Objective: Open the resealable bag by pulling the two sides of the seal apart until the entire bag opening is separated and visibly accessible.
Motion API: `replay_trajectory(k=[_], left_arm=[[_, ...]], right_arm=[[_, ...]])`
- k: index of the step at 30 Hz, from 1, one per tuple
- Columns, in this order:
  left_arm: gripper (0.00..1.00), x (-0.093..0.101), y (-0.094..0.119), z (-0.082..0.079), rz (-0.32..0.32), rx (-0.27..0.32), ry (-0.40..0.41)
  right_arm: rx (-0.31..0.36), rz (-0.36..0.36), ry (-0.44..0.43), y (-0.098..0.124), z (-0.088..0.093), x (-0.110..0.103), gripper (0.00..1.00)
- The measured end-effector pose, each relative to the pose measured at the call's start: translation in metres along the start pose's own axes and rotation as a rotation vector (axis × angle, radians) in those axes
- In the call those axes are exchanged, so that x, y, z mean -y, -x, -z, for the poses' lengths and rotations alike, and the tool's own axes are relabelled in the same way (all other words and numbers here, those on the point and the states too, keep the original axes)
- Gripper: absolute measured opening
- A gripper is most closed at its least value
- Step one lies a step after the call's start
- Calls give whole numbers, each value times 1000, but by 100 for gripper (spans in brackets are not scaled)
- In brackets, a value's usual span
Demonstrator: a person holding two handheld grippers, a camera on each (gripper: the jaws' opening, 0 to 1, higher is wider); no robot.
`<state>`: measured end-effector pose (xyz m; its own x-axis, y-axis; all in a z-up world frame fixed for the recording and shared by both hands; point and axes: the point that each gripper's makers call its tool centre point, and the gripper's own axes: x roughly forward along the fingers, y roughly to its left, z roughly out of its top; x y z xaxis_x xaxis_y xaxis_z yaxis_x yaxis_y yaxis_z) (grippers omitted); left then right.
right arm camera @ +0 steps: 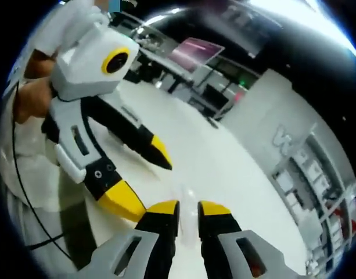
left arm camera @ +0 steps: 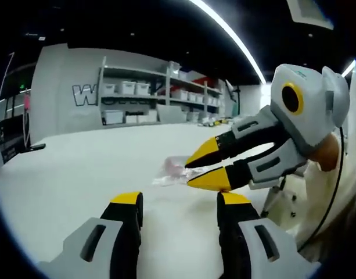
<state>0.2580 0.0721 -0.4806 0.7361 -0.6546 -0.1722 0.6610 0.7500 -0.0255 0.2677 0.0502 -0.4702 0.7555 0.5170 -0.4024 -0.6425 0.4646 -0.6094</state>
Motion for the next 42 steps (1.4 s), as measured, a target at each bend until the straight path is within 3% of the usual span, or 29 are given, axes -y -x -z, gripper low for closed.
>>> replay_trajectory(k=[26, 34, 42], left_arm=[[51, 0, 3, 0, 2, 2, 16], [51, 0, 2, 0, 2, -4, 13], [51, 1, 1, -1, 6, -2, 10]], right_arm=[[1, -4, -61, -3, 4, 1, 9], [6, -8, -77, -2, 5, 0, 3], [6, -6, -79, -2, 7, 1, 3]])
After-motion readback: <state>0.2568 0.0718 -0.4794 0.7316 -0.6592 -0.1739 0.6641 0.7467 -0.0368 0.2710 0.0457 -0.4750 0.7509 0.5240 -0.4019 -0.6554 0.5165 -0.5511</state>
